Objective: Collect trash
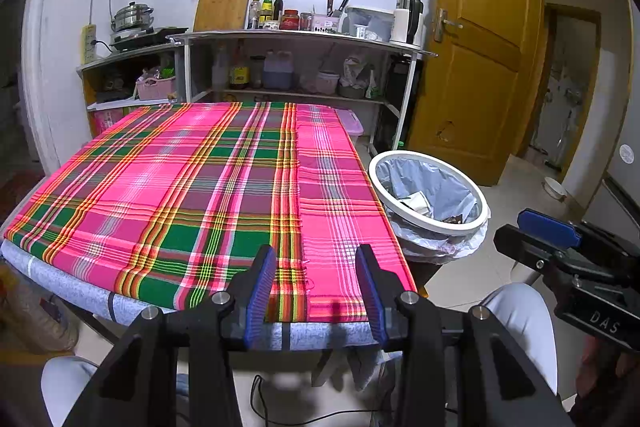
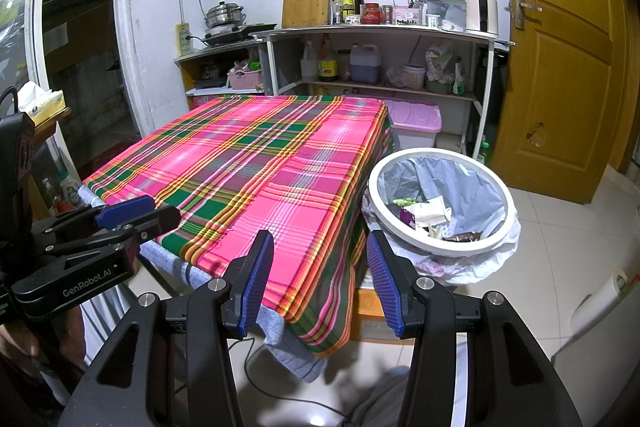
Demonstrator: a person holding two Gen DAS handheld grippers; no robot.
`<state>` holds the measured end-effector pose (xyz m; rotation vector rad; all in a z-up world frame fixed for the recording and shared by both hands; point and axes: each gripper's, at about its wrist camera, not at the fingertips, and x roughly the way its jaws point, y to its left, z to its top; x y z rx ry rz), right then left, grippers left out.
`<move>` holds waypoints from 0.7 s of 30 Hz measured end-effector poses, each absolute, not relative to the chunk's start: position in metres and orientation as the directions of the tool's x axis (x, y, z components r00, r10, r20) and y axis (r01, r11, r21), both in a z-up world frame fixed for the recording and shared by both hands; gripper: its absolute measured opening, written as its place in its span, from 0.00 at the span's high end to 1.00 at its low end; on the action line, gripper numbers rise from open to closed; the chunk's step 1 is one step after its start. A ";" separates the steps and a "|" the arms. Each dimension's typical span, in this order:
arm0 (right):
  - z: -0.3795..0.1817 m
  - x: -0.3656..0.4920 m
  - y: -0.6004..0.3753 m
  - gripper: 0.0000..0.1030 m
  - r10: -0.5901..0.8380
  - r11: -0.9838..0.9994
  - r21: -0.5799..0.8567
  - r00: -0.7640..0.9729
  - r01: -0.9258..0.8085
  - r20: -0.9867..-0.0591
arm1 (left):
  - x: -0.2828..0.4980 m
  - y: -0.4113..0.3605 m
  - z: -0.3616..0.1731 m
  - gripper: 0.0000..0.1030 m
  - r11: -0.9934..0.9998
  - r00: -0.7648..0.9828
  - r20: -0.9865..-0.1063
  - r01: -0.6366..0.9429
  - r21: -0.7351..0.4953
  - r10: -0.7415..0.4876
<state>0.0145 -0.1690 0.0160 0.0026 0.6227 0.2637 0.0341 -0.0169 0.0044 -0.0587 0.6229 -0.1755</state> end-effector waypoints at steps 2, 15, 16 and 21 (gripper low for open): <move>0.016 0.015 -0.169 0.52 0.245 0.967 0.081 0.780 -0.243 -0.576 | 0.034 -0.017 0.004 0.60 0.984 0.798 -0.575 0.145 -0.107 -0.180; 0.016 0.015 -0.169 0.52 0.245 0.967 0.081 0.780 -0.244 -0.576 | 0.034 -0.017 0.004 0.60 0.984 0.797 -0.576 0.145 -0.107 -0.180; 0.016 0.015 -0.169 0.52 0.244 0.967 0.081 0.779 -0.243 -0.577 | 0.034 -0.015 0.004 0.60 0.983 0.797 -0.576 0.146 -0.110 -0.182; 0.016 0.015 -0.169 0.52 0.244 0.967 0.081 0.779 -0.243 -0.577 | 0.033 -0.013 0.004 0.60 0.985 0.799 -0.576 0.140 -0.100 -0.172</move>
